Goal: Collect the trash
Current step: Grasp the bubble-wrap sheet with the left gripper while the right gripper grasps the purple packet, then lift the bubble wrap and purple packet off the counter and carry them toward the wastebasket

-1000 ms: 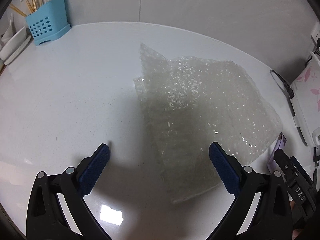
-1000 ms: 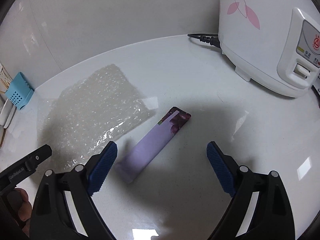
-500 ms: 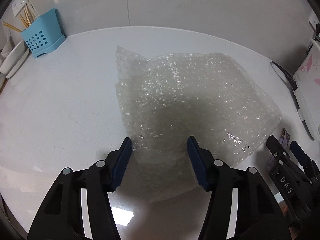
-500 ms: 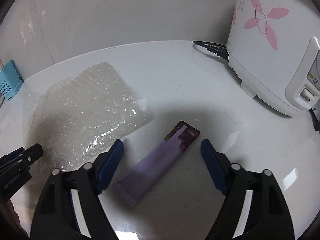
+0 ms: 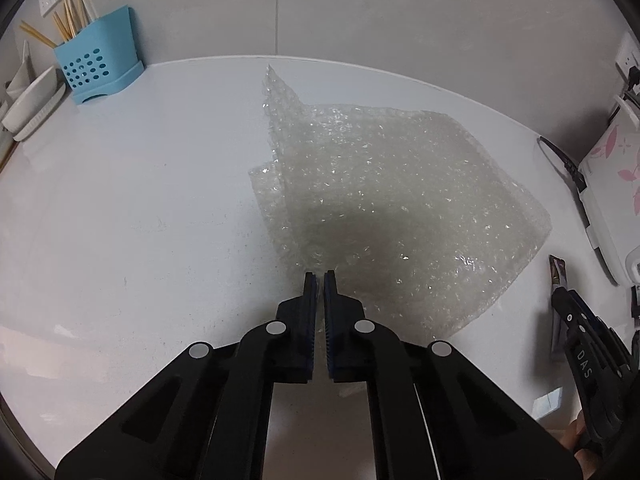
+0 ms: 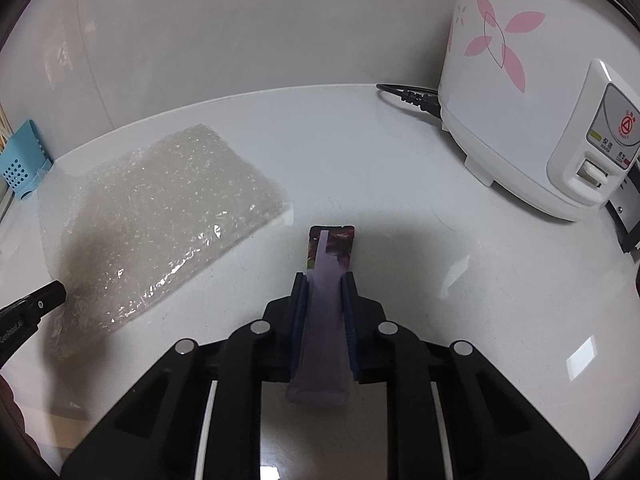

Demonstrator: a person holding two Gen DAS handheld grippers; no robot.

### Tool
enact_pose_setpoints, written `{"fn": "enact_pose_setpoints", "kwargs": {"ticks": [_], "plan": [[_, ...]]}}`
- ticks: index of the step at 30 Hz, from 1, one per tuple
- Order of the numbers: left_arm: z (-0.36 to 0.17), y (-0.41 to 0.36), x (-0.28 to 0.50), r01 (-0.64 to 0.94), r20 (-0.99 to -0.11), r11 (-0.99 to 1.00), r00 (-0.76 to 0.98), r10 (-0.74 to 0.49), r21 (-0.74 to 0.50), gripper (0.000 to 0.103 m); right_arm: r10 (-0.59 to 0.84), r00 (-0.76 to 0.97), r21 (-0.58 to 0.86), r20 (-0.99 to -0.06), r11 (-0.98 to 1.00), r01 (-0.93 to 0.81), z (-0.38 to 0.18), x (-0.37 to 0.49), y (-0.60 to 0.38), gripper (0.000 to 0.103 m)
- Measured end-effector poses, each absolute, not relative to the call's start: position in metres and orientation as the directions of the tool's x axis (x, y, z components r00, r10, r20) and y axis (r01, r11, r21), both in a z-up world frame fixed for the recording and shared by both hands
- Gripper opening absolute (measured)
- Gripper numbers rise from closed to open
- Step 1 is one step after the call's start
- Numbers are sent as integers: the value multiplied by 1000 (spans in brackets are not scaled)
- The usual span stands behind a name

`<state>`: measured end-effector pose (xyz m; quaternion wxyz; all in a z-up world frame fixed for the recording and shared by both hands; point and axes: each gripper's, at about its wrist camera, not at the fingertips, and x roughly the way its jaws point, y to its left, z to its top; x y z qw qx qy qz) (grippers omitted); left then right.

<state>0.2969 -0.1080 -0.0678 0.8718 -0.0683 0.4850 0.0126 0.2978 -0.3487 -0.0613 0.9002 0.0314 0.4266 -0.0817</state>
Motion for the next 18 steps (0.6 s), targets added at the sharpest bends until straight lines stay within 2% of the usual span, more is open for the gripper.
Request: {"fn": "enact_pose_setpoints", "kwargs": {"ticks": [7, 18], "plan": [[-58, -98, 283, -78, -834, 989, 548, -64, -127, 2, -116, 632, -7, -766, 985, 172, -50, 283, -349, 15], [-13, -90, 239, -35, -770, 990, 633, -82, -135, 2, -107, 672, -1, -733, 988, 156, -21, 248, -342, 15]]}}
